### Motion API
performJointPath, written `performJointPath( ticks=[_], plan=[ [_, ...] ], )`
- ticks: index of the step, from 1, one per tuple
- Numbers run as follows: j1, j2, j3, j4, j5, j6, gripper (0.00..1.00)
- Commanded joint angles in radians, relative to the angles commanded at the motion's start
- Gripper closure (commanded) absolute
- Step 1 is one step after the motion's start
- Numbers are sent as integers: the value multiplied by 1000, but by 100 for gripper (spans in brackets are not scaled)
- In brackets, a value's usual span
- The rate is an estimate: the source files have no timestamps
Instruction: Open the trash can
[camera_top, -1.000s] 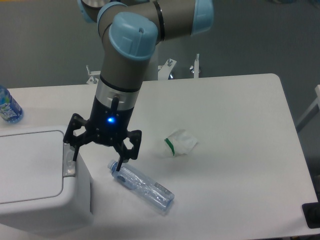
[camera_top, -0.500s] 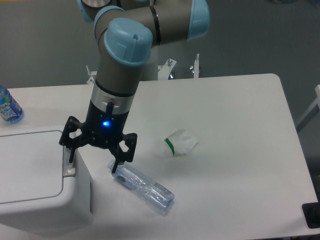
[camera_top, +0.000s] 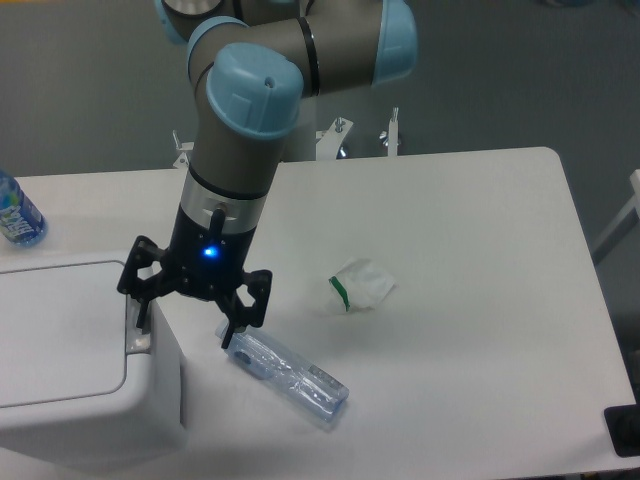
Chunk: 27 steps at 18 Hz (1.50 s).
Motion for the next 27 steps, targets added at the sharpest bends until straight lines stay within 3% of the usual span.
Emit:
performJointPath(
  ticks=[22, 27],
  plan=[
    [0, -5, -2, 0, 0, 2, 0],
    [3, 3, 70, 0, 0, 12, 0]
  ],
)
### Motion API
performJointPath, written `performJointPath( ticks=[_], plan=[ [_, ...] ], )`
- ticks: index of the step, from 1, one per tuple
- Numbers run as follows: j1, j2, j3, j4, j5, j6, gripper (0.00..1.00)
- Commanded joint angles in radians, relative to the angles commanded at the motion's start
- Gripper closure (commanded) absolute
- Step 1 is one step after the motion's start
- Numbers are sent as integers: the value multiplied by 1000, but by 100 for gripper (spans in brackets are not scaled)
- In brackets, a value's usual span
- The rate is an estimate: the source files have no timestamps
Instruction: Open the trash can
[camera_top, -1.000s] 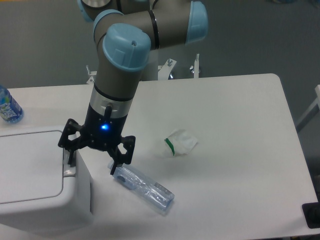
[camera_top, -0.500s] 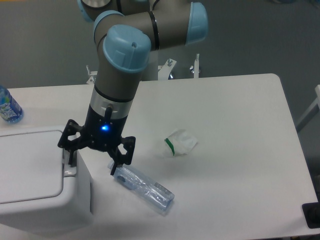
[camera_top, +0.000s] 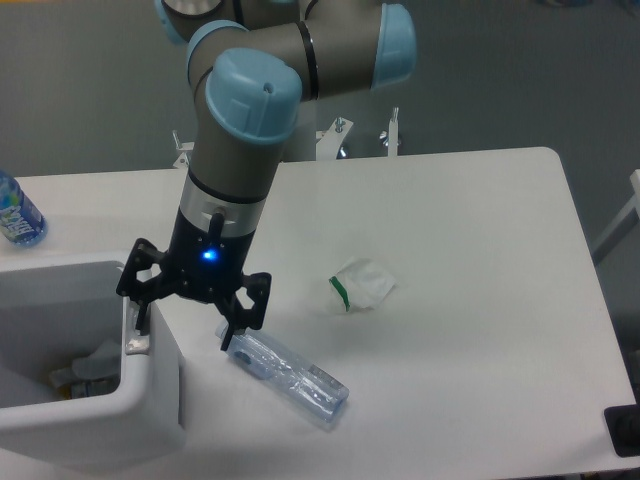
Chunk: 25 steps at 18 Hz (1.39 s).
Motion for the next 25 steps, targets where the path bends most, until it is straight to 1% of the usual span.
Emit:
performJointPath(
  ticks=[2, 4, 6, 8, 10, 12, 16, 18, 20, 21, 23, 25],
  plan=[
    [9, -3, 52, 8, 12, 0, 0],
    [58, 5, 72, 34, 50, 0, 0],
    [78, 15, 77, 73, 84, 0, 0],
    [113, 20, 77, 103, 138, 5, 0],
    [155, 31, 78, 110, 184, 27, 0],
    [202, 44, 77, 104, 195, 87, 0],
    [299, 64, 66, 89, 196, 277, 0],
    [342, 69, 63, 37, 196, 404, 0],
    [385, 69, 62, -18, 196, 562, 0],
    [403, 71, 56, -37, 198, 637, 0],
    [425, 71, 40, -58, 228, 772, 0],
    [439, 72, 19, -67, 296, 895, 0]
  ],
)
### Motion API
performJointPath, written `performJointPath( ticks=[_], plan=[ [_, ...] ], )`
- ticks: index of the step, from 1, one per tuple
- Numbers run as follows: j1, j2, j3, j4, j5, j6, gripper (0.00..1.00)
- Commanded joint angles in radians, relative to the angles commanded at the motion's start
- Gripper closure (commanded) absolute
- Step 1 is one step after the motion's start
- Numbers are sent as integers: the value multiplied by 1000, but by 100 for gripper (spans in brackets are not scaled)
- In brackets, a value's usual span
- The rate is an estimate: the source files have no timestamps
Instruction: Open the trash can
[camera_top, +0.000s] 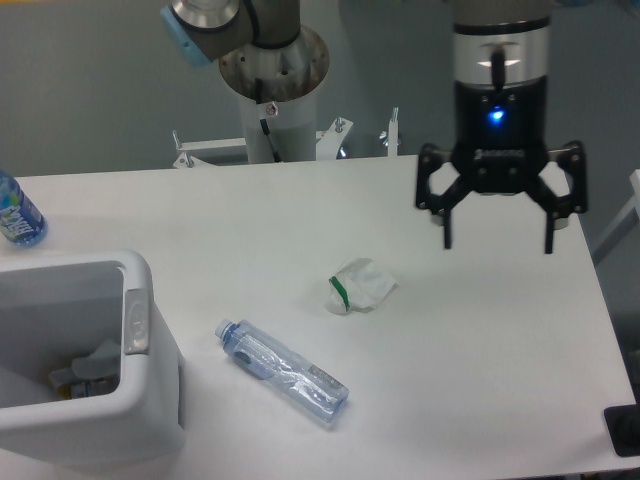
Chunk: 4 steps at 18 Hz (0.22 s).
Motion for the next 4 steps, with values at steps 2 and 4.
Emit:
performJointPath(
  ticks=[2, 4],
  plan=[
    [8, 0, -9, -3, 49, 108, 0],
    [12, 0, -11, -2, 63, 148, 0]
  ],
)
